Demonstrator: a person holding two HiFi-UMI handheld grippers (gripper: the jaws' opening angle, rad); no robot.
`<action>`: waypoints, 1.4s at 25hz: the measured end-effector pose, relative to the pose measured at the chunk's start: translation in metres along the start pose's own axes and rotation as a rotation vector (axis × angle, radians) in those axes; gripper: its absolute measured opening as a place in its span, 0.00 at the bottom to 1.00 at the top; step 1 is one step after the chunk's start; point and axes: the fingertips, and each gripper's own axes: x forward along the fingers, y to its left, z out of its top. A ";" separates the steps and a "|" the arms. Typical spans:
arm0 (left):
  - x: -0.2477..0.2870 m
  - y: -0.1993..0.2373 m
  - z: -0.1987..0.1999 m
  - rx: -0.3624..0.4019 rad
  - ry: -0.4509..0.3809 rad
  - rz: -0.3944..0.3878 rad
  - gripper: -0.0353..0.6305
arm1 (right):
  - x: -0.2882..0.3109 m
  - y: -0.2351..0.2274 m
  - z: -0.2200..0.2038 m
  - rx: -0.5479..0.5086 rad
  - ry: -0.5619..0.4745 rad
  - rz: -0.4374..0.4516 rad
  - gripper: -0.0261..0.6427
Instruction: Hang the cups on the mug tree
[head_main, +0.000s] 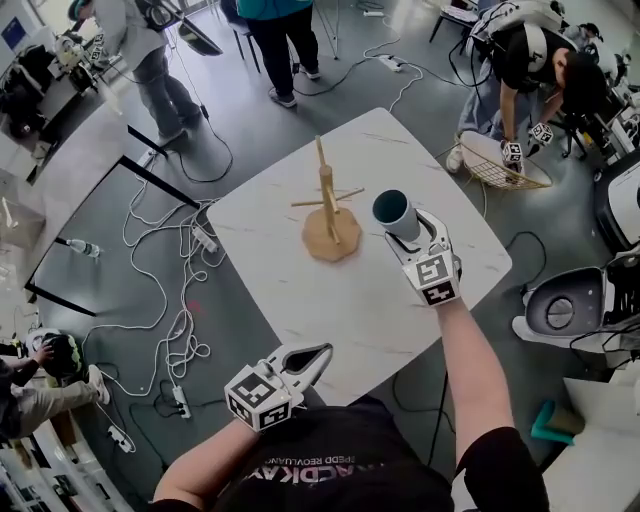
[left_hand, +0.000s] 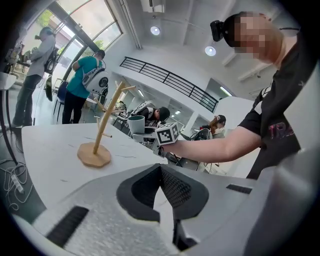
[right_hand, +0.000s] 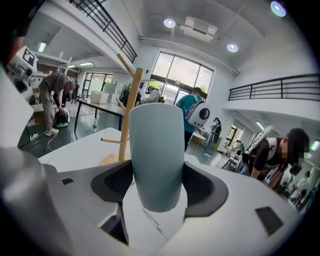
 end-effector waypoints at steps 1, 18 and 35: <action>-0.001 0.000 0.001 0.003 -0.001 -0.008 0.04 | -0.001 -0.002 0.007 -0.043 0.008 -0.008 0.50; -0.027 -0.004 0.012 0.039 -0.025 -0.055 0.04 | 0.002 -0.021 0.042 -0.656 0.250 -0.074 0.50; -0.056 -0.006 0.011 0.045 -0.065 -0.048 0.04 | 0.025 0.006 0.079 -1.177 0.419 -0.034 0.50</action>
